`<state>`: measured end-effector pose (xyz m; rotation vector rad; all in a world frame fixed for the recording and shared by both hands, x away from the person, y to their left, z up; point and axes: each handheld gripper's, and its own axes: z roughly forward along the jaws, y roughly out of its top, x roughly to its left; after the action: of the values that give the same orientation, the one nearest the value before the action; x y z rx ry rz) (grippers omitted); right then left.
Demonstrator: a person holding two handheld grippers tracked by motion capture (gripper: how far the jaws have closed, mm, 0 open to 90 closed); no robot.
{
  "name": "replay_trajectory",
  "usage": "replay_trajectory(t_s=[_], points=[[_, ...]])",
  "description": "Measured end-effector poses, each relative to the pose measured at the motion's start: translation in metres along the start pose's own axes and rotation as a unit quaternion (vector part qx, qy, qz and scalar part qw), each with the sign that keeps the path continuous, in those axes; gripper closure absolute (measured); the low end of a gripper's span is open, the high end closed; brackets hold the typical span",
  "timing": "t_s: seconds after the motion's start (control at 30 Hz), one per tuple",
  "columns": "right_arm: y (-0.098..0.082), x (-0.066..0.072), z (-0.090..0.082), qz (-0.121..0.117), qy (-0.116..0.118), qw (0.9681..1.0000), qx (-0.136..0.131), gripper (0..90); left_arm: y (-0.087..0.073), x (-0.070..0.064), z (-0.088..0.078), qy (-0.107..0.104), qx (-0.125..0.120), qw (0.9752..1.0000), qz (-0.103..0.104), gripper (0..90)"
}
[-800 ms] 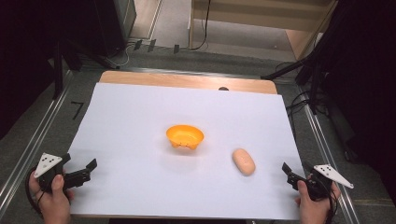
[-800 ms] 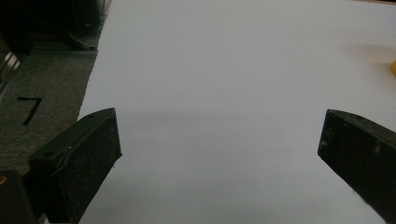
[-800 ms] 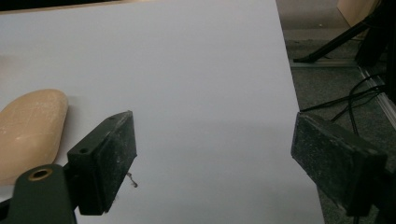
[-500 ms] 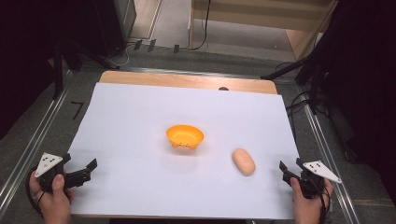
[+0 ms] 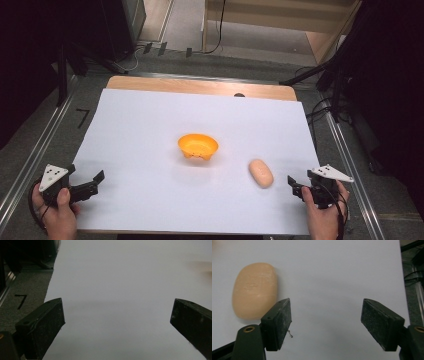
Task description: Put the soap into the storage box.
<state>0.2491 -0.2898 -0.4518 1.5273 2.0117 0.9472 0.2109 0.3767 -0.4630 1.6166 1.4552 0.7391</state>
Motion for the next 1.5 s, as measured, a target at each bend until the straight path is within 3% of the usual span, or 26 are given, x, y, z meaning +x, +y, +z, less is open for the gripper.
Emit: replay_trajectory(t_s=[0.13,0.33,0.43,0.93,1.13,1.37,1.5], points=[[0.012,0.005,0.000,0.013,0.017,0.9993,0.030,19.4,0.000,0.000,0.000,0.000,0.001,1.0000,0.002,0.0],[0.021,0.018,0.007,0.005,0.044,0.9970,0.064,14.4,0.000,-0.001,0.001,-0.001,0.005,1.0000,0.005,0.0],[0.026,0.031,0.013,0.001,0.061,0.9949,0.080,13.1,0.000,-0.002,0.001,-0.002,0.005,1.0000,0.007,0.0],[0.042,0.064,0.042,-0.031,0.075,0.9895,0.120,6.1,0.000,-0.002,0.002,-0.001,0.008,0.9999,0.009,0.0],[0.042,0.071,0.060,-0.040,0.058,0.9884,0.135,13.6,0.001,-0.002,0.002,-0.001,0.011,0.9999,0.011,0.0],[0.042,0.078,0.067,-0.055,0.062,0.9865,0.141,19.9,0.001,-0.002,0.002,-0.001,0.012,0.9998,0.013,0.0],[0.040,0.082,0.072,-0.073,0.049,0.9852,0.147,29.5,0.001,-0.002,0.002,-0.001,0.012,0.9999,0.013,0.0]])
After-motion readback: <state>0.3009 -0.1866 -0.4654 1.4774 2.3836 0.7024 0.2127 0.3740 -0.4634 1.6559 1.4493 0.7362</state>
